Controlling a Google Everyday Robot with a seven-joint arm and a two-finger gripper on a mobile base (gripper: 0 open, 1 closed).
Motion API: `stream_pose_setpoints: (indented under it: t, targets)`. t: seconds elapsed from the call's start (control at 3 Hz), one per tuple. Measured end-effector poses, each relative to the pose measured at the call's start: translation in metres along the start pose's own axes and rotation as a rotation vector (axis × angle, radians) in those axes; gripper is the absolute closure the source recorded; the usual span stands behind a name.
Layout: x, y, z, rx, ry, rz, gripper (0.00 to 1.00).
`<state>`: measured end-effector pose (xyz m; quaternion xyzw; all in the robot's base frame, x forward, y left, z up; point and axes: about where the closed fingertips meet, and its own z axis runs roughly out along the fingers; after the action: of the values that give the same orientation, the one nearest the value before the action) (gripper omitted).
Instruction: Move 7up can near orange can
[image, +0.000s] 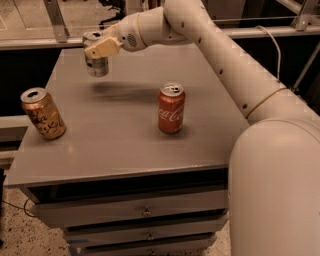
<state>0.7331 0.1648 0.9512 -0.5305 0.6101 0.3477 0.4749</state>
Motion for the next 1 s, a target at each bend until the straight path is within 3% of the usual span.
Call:
stream_pose_setpoints:
  t: [0.67,1.0]
  targets:
    - [0.015,0.061,0.010,-0.126,0.061,0.006,1.00]
    - [0.025,0.080,0.011,-0.187,0.092,0.012,1.00]
